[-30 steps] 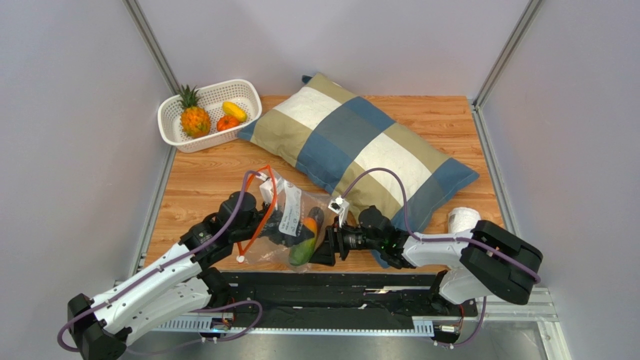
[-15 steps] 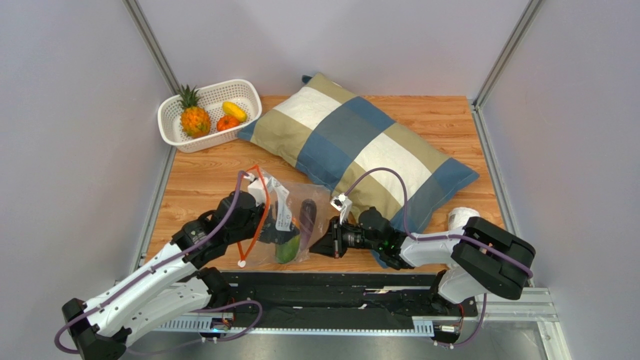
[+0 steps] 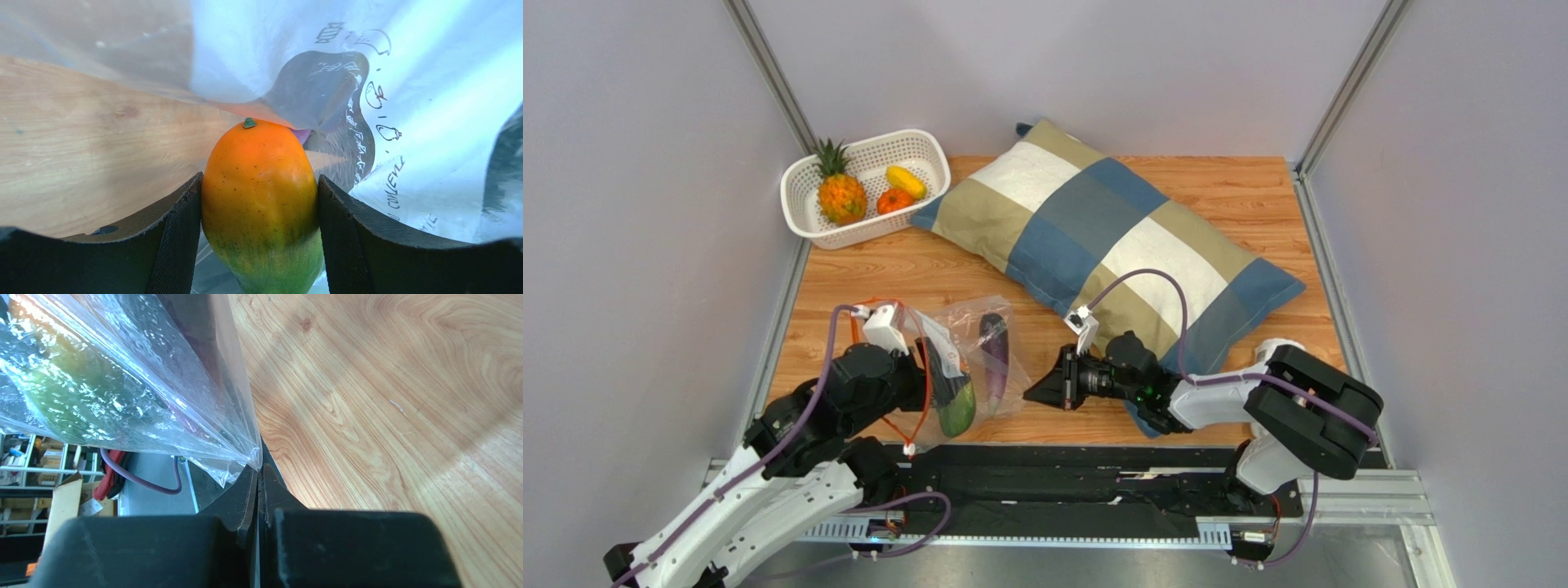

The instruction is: Open the zip-top bag and remove the fake food

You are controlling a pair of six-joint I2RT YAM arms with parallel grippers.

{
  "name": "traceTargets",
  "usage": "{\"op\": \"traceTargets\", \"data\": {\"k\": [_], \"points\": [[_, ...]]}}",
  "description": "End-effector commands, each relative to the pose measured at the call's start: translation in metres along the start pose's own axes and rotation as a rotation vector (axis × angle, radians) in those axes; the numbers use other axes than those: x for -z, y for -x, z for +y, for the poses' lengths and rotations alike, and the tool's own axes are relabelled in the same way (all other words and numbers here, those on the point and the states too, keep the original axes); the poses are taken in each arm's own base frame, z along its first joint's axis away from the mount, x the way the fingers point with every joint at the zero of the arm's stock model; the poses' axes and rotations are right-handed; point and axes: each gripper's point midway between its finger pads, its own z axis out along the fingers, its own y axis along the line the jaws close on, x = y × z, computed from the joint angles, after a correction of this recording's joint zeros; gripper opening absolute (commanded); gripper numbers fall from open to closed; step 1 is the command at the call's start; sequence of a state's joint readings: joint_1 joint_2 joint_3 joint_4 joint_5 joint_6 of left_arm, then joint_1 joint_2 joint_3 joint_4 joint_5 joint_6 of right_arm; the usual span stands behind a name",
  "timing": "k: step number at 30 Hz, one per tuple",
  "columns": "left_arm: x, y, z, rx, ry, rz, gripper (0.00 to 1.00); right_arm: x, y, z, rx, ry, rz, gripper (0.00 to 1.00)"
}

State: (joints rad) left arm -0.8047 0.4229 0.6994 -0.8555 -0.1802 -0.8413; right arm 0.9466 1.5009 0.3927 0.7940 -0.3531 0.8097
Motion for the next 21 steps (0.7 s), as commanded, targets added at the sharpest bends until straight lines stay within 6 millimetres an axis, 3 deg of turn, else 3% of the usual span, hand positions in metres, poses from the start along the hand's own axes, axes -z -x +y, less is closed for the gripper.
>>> {"op": "traceTargets", "data": {"k": [1, 2, 3, 4, 5, 6, 7, 8, 10, 14, 15, 18, 21], "points": [[0.010, 0.021, -0.017, 0.028, -0.068, -0.075, 0.00, 0.005, -0.023, -0.036, -0.014, -0.102, 0.106, 0.17], [0.004, 0.023, -0.024, 0.039, -0.091, -0.080, 0.00, 0.004, -0.023, -0.017, 0.020, -0.033, 0.137, 0.26], [0.000, 0.023, -0.027, 0.058, -0.093, -0.078, 0.00, 0.003, -0.027, -0.007, 0.047, -0.009, 0.157, 0.33], [-0.005, 0.023, -0.025, 0.067, -0.083, -0.078, 0.00, 0.004, -0.029, 0.001, 0.076, -0.002, 0.169, 0.47], [-0.010, 0.026, -0.027, 0.078, -0.076, -0.087, 0.00, 0.006, -0.025, 0.009, 0.169, -0.012, 0.165, 0.53], [-0.014, 0.029, -0.024, 0.106, -0.047, -0.104, 0.00, 0.006, -0.037, 0.023, 0.229, -0.009, 0.196, 0.61], [-0.017, 0.031, -0.023, 0.115, -0.026, -0.108, 0.00, 0.007, -0.040, 0.026, 0.284, -0.032, 0.204, 0.76], [-0.017, 0.034, -0.023, 0.131, -0.019, -0.116, 0.00, 0.008, -0.038, 0.030, 0.325, -0.072, 0.200, 0.82], [-0.016, 0.041, -0.031, 0.132, -0.033, -0.127, 0.00, 0.007, -0.044, 0.038, 0.347, -0.053, 0.219, 0.86], [-0.009, 0.046, -0.039, 0.183, -0.066, -0.132, 0.00, 0.000, -0.029, 0.044, 0.350, -0.054, 0.150, 0.89], [-0.007, 0.046, -0.038, 0.217, -0.057, -0.132, 0.00, -0.003, -0.024, 0.054, 0.390, -0.037, 0.133, 0.90], [-0.002, 0.037, -0.035, 0.376, -0.032, -0.087, 0.00, -0.012, -0.021, 0.060, 0.524, -0.083, 0.105, 0.92], [0.002, 0.034, -0.041, 0.481, -0.035, -0.051, 0.00, -0.019, -0.002, 0.068, 0.667, -0.172, -0.016, 0.97]]}}
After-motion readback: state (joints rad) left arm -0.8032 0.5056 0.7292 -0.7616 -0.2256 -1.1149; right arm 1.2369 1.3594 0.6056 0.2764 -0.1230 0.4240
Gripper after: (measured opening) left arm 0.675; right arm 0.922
